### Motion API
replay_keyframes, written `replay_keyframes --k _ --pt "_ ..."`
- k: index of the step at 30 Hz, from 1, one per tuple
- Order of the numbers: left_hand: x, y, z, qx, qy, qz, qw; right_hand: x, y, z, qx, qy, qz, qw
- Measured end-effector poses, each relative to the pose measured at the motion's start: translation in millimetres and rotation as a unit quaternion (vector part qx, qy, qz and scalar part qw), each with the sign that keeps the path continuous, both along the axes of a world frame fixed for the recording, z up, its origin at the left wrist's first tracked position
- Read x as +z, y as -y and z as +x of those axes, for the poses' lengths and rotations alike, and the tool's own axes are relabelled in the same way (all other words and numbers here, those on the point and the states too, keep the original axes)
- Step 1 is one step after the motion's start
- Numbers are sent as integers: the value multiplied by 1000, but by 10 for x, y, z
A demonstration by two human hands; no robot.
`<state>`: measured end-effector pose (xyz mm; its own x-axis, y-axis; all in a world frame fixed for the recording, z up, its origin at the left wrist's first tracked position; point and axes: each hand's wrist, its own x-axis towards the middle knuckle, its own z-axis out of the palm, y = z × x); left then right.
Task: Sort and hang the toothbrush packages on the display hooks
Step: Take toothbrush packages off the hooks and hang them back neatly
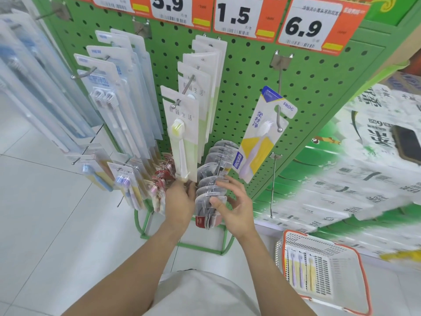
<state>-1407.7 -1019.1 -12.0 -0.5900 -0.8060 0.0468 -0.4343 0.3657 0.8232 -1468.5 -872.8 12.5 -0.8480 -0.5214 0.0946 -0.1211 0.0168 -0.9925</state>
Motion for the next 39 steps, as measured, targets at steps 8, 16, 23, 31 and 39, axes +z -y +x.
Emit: replay_keyframes --k 8,16,23,31,39 --pt "200 -53 162 -20 22 -48 998 9 -40 -38 23 23 7 999" --pt "358 -144 488 -23 119 -26 992 45 -42 4 13 24 21 999" --pt "389 -288 858 -19 114 -5 993 33 -53 27 -14 4 31 999" --pt "255 -305 1203 -26 4 180 983 22 -4 152 -79 0 12 997" --pt "375 -311 1322 28 -50 285 957 72 -34 271 -150 65 9 987"
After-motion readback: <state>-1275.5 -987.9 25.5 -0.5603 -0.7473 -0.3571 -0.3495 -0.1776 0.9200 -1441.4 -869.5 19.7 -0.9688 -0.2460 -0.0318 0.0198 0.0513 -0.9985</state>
